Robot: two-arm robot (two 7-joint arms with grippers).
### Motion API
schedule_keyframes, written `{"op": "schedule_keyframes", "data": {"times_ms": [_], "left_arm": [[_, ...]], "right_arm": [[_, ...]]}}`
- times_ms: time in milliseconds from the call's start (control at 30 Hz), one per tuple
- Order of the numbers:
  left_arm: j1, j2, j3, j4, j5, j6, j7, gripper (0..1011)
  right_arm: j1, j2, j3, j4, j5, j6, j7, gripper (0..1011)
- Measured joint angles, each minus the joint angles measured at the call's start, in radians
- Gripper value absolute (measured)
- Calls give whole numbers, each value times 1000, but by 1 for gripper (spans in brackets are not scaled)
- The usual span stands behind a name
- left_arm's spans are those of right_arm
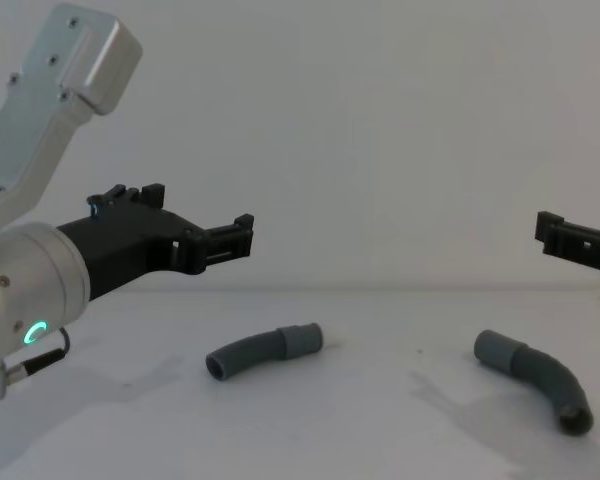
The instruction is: Use both hands to pick up one end of the pipe from the table, align the ends, and insert them.
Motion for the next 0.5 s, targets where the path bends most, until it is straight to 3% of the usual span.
{"op": "schedule_keyframes", "data": {"times_ms": [500], "left_arm": [[0,0,0,0,0,0,0,1001]], "right_arm": [[0,0,0,0,0,0,0,1002]]}}
